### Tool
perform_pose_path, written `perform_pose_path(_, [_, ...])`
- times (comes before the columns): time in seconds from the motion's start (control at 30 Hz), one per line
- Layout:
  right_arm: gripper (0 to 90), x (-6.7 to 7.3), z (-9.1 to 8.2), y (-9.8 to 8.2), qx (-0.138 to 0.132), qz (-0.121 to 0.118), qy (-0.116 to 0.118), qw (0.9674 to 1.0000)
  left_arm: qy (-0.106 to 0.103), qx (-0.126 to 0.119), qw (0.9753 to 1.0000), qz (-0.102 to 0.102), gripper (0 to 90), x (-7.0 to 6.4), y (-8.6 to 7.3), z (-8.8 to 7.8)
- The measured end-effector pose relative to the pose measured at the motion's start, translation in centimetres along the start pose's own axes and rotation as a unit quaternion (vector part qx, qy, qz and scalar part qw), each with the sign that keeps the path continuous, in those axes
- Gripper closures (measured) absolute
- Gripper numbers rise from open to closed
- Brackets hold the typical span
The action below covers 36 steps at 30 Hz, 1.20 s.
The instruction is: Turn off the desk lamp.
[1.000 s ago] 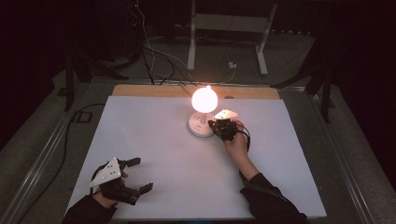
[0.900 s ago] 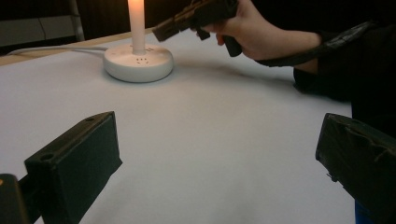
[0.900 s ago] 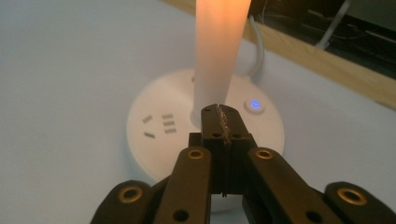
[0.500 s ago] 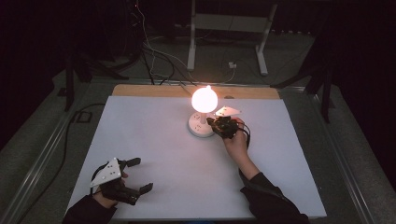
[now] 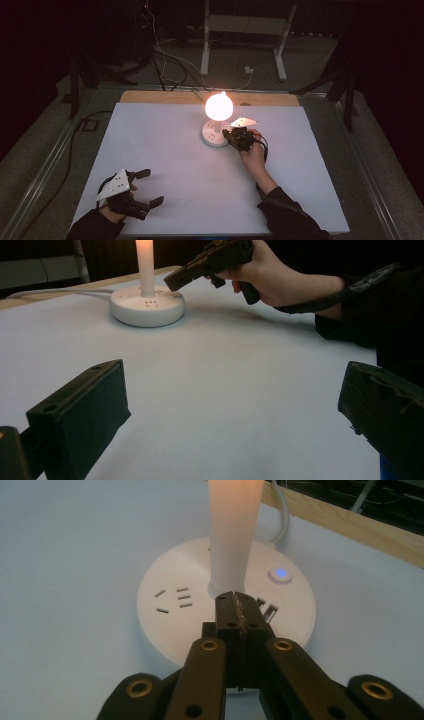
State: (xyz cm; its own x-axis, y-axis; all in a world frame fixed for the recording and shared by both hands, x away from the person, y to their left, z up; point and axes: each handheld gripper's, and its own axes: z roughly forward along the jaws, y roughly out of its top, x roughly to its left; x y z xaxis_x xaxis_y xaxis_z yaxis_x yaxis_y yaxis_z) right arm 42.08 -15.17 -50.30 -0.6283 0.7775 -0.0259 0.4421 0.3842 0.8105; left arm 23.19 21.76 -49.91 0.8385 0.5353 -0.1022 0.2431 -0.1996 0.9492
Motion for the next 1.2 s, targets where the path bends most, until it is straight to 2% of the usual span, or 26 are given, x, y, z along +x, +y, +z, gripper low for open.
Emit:
perform_pose_path(0.3, [90.0, -0.2, 0.3, -0.5, 0.006, 0.004, -0.001, 1.0, 0.0, 0.001, 1.0, 0.002, 0.4, 0.0, 0.0, 0.0])
perform_pose_path(0.57, [90.0, -0.1, 0.4, -0.5, 0.005, -0.004, -0.002, 1.0, -0.001, -0.001, 1.0, -0.001, 0.4, 0.0, 0.0, 0.0])
perform_pose_path(0.7, [90.0, -0.3, 0.4, -0.5, 0.004, 0.008, 0.002, 1.0, 0.0, -0.001, 1.0, -0.003, 0.4, 0.0, 0.0, 0.0])
perform_pose_path(0.8, [90.0, -0.1, 0.4, -0.5, 0.005, -0.001, -0.002, 1.0, -0.001, 0.0, 1.0, -0.002, 0.4, 0.0, 0.0, 0.1])
perform_pose_path(0.9, [90.0, -0.1, 0.3, -0.2, 0.01, 0.001, -0.003, 0.9999, -0.001, 0.0, 1.0, 0.0, 0.4, 0.0, 0.0, 0.0])
perform_pose_path(1.07, [90.0, 0.4, -1.2, 1.4, -0.018, -0.01, -0.002, 0.9998, 0.001, 0.0, 1.0, -0.003, 0.4, 0.1, 0.0, 0.0])
perform_pose_path(1.2, [90.0, 0.5, -1.6, 1.9, -0.022, -0.015, -0.002, 0.9996, 0.001, -0.003, 1.0, -0.002, 0.4, 0.0, 0.0, 0.0])
